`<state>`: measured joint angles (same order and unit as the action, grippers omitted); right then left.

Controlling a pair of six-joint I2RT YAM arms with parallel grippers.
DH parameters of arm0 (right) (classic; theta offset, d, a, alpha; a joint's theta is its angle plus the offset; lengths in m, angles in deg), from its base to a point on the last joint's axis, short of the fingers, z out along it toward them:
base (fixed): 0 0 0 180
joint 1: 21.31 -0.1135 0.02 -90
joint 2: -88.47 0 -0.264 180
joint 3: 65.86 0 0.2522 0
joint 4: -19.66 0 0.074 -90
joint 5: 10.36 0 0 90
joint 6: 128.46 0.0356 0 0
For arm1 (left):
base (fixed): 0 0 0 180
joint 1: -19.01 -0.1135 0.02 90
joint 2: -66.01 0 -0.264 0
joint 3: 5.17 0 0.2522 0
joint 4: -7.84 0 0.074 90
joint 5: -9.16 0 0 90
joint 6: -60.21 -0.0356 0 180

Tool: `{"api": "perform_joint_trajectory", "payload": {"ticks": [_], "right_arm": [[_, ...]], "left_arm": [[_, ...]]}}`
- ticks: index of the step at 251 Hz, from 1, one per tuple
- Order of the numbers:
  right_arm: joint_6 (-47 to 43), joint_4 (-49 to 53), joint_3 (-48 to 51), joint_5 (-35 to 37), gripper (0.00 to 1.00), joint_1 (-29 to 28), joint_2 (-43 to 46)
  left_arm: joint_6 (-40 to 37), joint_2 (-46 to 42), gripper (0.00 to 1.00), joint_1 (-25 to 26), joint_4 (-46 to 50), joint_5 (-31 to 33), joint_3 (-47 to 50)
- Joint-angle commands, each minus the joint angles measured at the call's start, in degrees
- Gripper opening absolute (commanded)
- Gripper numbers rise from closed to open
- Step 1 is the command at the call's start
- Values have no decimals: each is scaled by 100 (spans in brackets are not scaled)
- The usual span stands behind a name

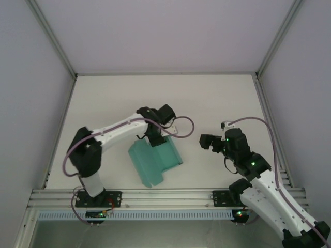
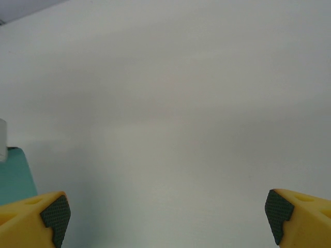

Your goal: Assemble paper box

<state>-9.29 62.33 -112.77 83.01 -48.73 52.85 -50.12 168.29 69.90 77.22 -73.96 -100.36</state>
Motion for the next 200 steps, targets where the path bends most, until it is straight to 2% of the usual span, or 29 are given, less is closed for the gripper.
{"api": "perform_joint_trajectory", "payload": {"ticks": [1, 47, 87, 120, 155, 175, 200], "right_arm": [[60, 200, 49, -359, 99, 230, -120], [-50, 185, 65, -632, 99, 490, -182], [-122, 158, 149, -644, 99, 599, -88], [-163, 130, 173, -726, 99, 737, -46], [-185, 56, 210, -945, 99, 878, -44], [-186, 6, 258, -1056, 99, 935, -49], [-190, 21, 266, -1141, 99, 1001, -36]], "left_arm": [[-145, 639, 0, 156, 1011, 844, -286], [-37, 1445, 0, 177, 1029, 1326, -785], [188, 1905, 0, 439, 14, 2196, -701], [144, 2120, 0, 784, -873, 2378, -269], [146, 2496, 0, 913, -1109, 2479, -163], [179, 2591, 8, 900, -1118, 2496, -180], [117, 2375, 27, 899, -1029, 2472, -216]]}}
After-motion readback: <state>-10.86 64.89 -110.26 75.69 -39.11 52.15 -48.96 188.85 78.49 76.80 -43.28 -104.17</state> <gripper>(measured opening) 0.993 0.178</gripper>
